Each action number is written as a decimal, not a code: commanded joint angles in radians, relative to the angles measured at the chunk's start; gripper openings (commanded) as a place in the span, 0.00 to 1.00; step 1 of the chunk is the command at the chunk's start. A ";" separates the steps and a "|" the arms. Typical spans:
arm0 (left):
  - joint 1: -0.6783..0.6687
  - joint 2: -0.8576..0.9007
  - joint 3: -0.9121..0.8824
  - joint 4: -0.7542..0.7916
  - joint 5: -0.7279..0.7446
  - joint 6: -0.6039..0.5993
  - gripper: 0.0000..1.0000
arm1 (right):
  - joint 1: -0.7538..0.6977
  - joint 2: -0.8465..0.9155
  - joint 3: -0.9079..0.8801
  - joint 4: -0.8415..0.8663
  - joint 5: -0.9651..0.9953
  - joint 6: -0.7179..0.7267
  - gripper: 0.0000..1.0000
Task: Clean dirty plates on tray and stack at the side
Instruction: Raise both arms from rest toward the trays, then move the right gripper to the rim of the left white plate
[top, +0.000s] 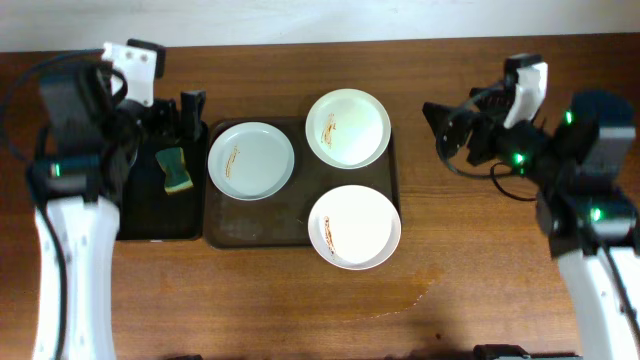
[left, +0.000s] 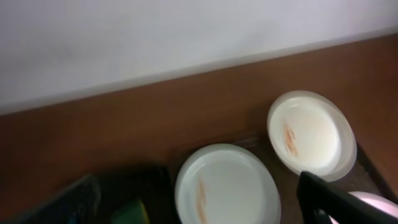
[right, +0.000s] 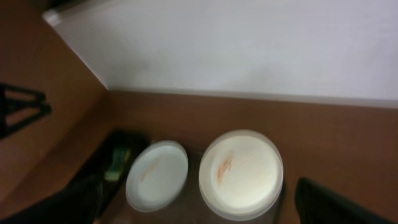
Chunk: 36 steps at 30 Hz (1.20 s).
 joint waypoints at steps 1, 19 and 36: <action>-0.004 0.153 0.192 -0.167 0.055 -0.005 0.99 | -0.005 0.113 0.162 -0.160 -0.005 -0.027 0.98; -0.004 0.275 0.387 -0.571 0.121 -0.005 0.99 | 0.003 0.341 0.439 -0.481 0.136 0.059 0.99; 0.071 0.327 0.386 -0.401 -0.362 -0.298 0.99 | 0.600 0.743 0.439 -0.249 0.598 0.489 0.83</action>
